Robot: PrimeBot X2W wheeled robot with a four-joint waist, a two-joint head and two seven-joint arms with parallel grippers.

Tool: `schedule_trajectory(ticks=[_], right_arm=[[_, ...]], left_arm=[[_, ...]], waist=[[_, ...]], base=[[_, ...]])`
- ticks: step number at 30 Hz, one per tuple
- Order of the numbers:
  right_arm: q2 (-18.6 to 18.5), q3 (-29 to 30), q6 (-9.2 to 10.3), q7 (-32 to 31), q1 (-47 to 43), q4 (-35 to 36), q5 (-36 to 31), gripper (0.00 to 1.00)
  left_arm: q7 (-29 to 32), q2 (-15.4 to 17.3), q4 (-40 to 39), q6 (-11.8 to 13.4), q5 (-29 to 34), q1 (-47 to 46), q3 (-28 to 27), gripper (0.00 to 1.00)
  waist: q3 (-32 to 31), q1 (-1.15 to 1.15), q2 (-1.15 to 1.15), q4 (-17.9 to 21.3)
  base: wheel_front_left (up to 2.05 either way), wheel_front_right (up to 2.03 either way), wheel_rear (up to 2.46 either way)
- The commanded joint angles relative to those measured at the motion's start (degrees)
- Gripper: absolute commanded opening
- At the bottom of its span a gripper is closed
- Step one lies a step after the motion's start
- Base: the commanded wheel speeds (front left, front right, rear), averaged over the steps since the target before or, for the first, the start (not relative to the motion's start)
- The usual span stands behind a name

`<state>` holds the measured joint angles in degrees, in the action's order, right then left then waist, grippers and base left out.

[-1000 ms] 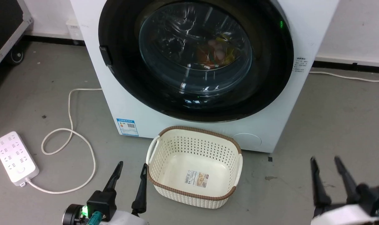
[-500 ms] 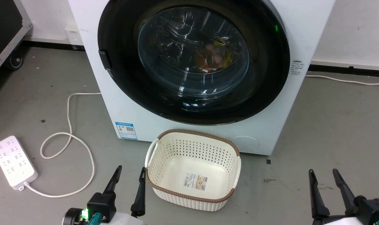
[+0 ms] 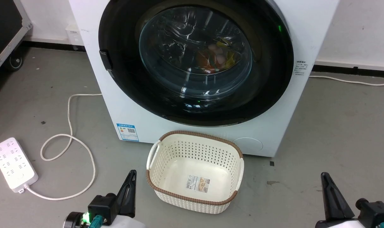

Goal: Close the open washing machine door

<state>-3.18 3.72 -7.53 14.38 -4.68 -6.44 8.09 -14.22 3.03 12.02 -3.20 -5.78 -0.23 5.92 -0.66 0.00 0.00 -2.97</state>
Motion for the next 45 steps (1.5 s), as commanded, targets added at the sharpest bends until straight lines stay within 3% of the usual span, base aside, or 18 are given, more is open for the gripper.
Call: schedule_trajectory(ticks=[1,45], right_arm=[[0.0,-0.1,0.00,-0.4,0.2,0.3,-0.3,0.00],[0.1,-1.4,0.02,-5.6,1.9,2.6,-3.2,0.00]], left_arm=[[0.3,0.0,-0.5,0.1,0.3,0.0,-0.2,0.00],[5.4,-0.1,-4.7,1.2,2.3,0.1,-2.3,0.00]], waist=[[0.0,0.00,0.00,0.0],[0.2,0.00,0.00,1.1]], base=[[0.00,0.00,0.00],[0.00,0.00,0.00]])
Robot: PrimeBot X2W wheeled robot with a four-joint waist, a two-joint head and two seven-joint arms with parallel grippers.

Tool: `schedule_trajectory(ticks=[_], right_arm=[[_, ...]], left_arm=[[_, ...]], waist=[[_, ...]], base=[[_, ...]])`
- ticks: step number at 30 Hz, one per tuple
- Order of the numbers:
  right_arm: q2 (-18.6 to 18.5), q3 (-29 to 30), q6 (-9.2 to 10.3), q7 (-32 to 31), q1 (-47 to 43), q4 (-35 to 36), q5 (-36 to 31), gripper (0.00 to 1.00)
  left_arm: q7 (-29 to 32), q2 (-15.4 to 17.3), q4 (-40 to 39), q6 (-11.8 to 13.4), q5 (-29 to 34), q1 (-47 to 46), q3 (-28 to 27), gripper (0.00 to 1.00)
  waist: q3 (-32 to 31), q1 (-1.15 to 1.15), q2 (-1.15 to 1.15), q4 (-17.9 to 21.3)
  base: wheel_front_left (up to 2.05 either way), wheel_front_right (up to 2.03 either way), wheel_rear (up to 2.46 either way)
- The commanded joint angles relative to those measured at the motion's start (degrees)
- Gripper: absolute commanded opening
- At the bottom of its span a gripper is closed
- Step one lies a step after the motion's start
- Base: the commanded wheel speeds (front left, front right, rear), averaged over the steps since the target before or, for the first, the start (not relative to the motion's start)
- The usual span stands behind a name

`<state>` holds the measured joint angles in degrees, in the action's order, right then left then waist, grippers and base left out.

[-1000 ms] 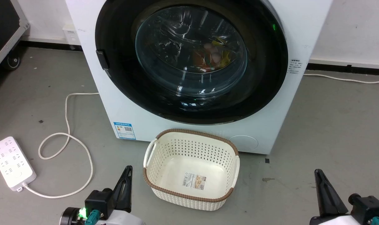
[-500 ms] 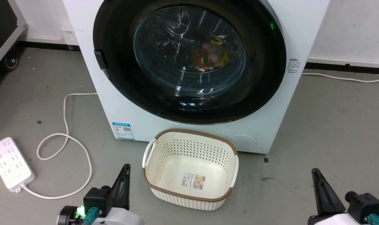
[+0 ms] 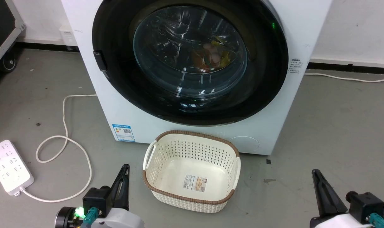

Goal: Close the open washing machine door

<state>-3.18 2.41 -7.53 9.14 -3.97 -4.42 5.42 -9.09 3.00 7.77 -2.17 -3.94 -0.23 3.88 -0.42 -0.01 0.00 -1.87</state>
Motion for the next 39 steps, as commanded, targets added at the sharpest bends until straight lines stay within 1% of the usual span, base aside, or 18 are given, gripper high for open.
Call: schedule_trajectory(ticks=[1,39], right_arm=[[0.1,-0.1,0.02,-0.3,1.2,0.6,-0.5,0.00],[0.2,-1.3,0.03,-4.8,2.6,2.5,-3.0,0.00]], left_arm=[[0.3,0.0,-0.5,0.2,0.5,0.1,-0.3,0.00],[4.8,-0.1,-4.2,1.2,2.2,0.2,-2.1,0.00]], waist=[[0.0,0.00,0.00,0.0],[0.2,0.00,0.00,1.0]], base=[[0.00,0.00,0.00],[0.00,0.00,0.00]])
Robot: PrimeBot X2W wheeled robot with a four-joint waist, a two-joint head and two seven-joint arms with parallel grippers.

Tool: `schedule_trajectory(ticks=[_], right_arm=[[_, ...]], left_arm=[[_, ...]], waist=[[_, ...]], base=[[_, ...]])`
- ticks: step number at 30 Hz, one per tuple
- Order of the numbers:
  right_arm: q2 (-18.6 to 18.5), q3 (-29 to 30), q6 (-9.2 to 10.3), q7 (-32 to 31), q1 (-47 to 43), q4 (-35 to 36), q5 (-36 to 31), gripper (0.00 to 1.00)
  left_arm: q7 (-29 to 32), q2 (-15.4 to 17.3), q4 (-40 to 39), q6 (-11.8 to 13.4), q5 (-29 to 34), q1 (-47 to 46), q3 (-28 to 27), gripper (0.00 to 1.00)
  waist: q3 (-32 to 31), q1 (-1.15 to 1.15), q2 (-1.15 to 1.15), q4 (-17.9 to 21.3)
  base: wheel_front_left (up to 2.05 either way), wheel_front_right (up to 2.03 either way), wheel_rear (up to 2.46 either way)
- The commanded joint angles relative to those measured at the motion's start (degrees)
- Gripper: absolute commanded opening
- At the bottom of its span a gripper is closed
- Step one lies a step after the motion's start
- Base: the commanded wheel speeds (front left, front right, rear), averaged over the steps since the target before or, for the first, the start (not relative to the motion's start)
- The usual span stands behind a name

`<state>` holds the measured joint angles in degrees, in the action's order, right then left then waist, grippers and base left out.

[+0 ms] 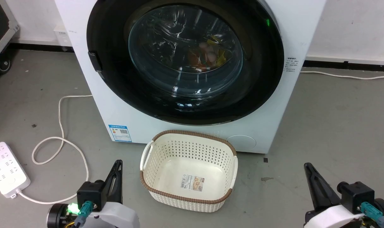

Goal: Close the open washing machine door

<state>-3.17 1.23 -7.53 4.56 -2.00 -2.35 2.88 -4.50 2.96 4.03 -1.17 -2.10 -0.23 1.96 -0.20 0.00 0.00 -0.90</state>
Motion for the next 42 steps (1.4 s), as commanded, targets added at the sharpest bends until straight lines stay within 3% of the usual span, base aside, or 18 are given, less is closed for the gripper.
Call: schedule_trajectory(ticks=[1,42], right_arm=[[0.2,-0.1,0.03,-0.3,0.6,0.5,-0.5,0.00],[0.3,-1.2,0.04,-4.6,2.0,2.3,-2.9,0.00]], left_arm=[[0.3,0.0,-0.5,0.2,0.4,0.2,-0.2,0.00],[4.5,-0.1,-4.0,1.2,2.1,0.2,-2.0,0.00]], waist=[[0.0,0.00,0.00,0.0],[0.2,0.00,0.00,0.9]], base=[[0.00,0.00,0.00],[0.00,0.00,0.00]])
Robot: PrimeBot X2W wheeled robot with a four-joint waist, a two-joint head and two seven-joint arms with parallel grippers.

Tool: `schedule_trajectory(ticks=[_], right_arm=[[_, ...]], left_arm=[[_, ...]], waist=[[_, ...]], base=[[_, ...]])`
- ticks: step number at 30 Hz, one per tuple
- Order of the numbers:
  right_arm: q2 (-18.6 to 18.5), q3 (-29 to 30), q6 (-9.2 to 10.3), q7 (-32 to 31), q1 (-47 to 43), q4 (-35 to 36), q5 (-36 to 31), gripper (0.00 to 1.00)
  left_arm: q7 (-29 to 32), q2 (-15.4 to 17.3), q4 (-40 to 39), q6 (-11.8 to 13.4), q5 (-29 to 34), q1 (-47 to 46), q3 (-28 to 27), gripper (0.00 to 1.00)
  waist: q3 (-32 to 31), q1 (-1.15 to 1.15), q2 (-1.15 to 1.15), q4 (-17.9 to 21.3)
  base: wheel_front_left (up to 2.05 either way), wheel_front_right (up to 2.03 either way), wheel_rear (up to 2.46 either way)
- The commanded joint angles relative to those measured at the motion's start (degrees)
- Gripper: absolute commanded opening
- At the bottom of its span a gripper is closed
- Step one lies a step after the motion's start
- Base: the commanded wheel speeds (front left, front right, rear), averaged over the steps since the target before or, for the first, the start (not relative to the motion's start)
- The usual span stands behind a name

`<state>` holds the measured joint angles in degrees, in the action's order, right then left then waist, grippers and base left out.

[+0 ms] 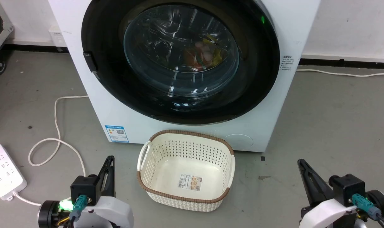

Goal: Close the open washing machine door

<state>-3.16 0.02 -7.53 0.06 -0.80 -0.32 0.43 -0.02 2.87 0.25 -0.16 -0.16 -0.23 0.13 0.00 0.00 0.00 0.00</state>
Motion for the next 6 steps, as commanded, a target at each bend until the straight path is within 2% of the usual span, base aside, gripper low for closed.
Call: schedule_trajectory(ticks=[1,6], right_arm=[[0.3,0.0,0.04,-0.1,0.8,0.3,-0.4,0.00],[0.3,0.0,0.04,-0.1,0.8,0.3,-0.4,0.00]], left_arm=[[0.0,0.0,-0.2,0.2,0.2,0.2,-0.1,0.00],[0.0,0.0,-0.2,0.2,0.2,0.2,-0.1,0.00]], waist=[[0.0,0.00,0.00,0.0],[0.0,0.00,0.00,0.0]], base=[[0.00,0.00,0.00],[0.00,0.00,0.00]])
